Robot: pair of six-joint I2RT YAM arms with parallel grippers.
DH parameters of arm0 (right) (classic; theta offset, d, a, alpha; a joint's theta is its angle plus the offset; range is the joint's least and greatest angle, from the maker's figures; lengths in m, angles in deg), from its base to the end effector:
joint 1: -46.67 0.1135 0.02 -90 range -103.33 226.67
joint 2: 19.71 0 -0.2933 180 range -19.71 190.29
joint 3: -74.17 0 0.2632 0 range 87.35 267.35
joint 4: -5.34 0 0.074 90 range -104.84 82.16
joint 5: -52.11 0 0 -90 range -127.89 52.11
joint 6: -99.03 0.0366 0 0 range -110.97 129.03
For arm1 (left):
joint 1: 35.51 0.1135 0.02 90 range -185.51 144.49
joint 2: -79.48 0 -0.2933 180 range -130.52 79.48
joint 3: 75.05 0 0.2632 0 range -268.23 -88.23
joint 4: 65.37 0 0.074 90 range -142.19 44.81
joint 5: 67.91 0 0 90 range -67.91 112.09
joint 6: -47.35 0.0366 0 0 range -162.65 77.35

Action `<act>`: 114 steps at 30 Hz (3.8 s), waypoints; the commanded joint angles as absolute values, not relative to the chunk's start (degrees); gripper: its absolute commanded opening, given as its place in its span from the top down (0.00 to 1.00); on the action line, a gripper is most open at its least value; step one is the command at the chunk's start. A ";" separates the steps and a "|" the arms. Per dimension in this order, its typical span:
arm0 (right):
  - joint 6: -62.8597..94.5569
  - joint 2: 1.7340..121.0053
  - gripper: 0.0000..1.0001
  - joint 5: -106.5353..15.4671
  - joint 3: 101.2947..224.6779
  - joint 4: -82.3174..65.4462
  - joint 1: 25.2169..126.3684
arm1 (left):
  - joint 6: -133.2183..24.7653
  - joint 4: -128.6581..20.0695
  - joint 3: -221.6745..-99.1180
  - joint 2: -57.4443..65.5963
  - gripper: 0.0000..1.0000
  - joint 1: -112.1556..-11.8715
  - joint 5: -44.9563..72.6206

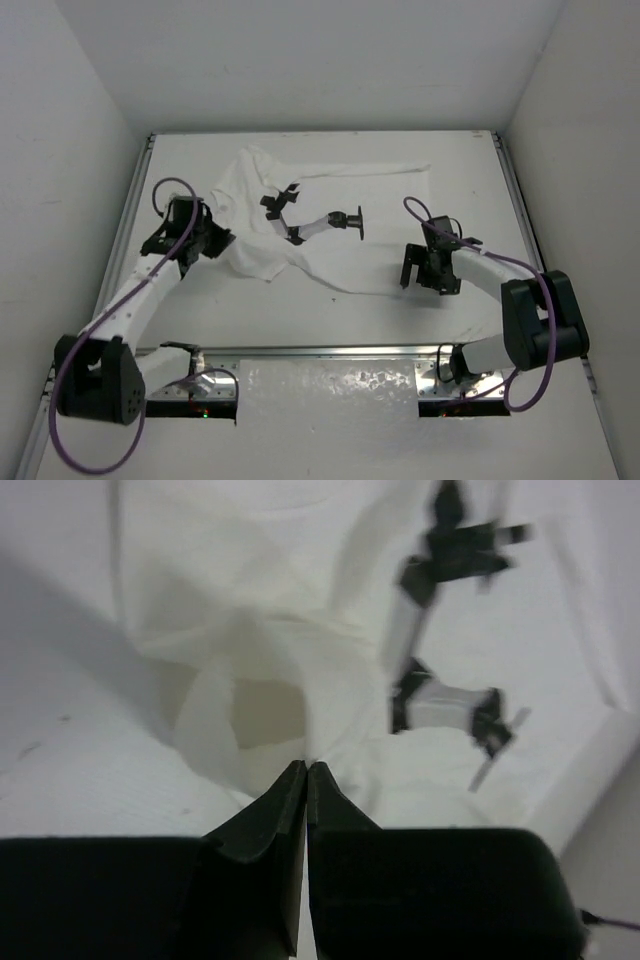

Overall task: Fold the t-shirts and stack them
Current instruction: Flatten out the tshirt, then grap the side of the flattened tshirt closest away from the robot with both arms

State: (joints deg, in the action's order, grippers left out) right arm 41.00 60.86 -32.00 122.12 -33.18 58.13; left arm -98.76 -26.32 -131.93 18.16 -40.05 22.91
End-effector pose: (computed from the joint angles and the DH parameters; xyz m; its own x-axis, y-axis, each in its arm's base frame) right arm 0.2255 0.0419 0.1565 -0.8742 0.3602 -0.3256 0.3510 0.9322 0.0888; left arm 0.2212 -0.0170 0.2743 -0.4397 -0.7977 -0.4127 -0.5312 0.6015 -0.5967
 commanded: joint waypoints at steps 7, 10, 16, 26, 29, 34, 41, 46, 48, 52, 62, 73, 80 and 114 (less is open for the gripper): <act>38.04 61.94 0.01 -34.20 126.37 -31.75 58.09 | -94.95 -33.03 -128.21 2.94 0.29 -39.82 31.06; 37.51 60.10 0.01 -33.68 126.03 -31.66 58.18 | -93.01 -30.75 -129.71 7.38 0.26 -41.39 33.77; 37.07 57.37 0.01 -33.59 125.76 -31.84 58.44 | -100.98 -20.65 -128.13 20.06 0.26 -58.59 50.29; 36.28 56.76 0.01 -35.08 125.67 -31.04 58.53 | -98.19 -29.94 -121.98 7.60 0.41 -61.53 46.88; 36.28 56.05 0.01 -35.43 125.06 -30.69 58.53 | -97.93 -31.70 -123.20 2.59 0.42 -61.44 47.32; 36.02 55.61 0.01 -36.40 124.44 -30.17 58.79 | -98.11 -34.43 -123.91 -4.45 0.43 -61.35 48.90; 35.93 56.05 0.01 -37.63 123.92 -29.46 58.97 | -97.40 -38.92 -123.29 -6.56 0.70 -61.27 48.28; 35.93 55.53 0.02 -37.72 123.74 -29.46 59.06 | -95.64 -37.52 -123.56 -5.43 1.00 -61.79 46.88; 35.93 55.17 0.02 -37.72 123.83 -29.99 59.06 | -95.47 -35.07 -122.86 0.36 1.00 -62.23 47.67; 36.28 53.16 0.02 -39.73 123.30 -30.43 59.41 | -96.79 -22.17 -122.94 16.43 1.00 -65.56 50.57; 37.86 52.80 0.02 -47.04 119.52 -28.05 59.76 | -100.91 -20.10 -111.79 36.33 1.00 -68.47 31.35; 41.11 51.04 0.06 -26.57 119.08 -33.24 59.85 | -105.22 -12.73 -113.10 45.12 1.00 -69.26 32.63; 42.17 44.89 0.11 -22.43 116.62 -34.38 59.94 | -105.49 -13.96 -111.70 42.57 1.00 -69.35 32.03; 41.03 51.74 0.31 -22.26 120.49 -35.44 59.32 | -103.56 -12.20 -122.60 35.19 1.00 -69.35 44.33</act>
